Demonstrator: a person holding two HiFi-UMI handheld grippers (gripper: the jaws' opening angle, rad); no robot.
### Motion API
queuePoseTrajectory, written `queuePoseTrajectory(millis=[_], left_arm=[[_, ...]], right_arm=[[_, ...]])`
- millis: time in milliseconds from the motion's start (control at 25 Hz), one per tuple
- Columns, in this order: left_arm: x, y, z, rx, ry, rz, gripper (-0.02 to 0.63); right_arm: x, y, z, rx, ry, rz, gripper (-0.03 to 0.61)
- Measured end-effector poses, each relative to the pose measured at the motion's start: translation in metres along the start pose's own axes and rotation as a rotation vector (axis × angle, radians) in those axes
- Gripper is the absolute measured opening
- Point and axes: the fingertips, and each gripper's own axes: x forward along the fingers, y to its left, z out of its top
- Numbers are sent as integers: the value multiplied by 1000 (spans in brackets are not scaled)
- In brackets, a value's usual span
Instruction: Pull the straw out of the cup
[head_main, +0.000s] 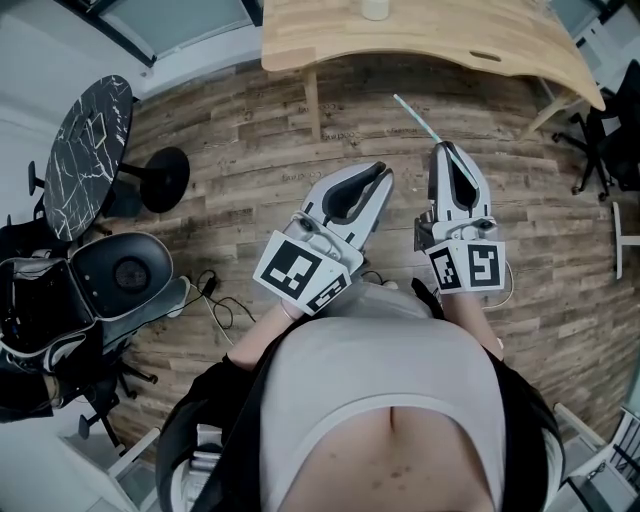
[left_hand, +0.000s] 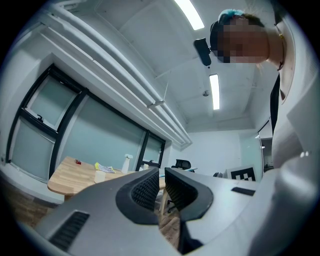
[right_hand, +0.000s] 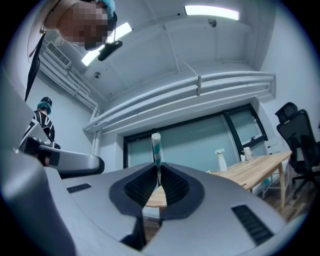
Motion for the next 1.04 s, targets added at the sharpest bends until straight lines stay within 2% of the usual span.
queuePoseTrajectory(millis=[360, 1040], left_arm=[[-2, 7, -2, -40, 7, -8, 23], [-1, 30, 2, -29, 9, -21, 23]], right_arm=[[3, 5, -1, -3, 1, -4, 44], [22, 12, -10, -17, 7, -19, 44]])
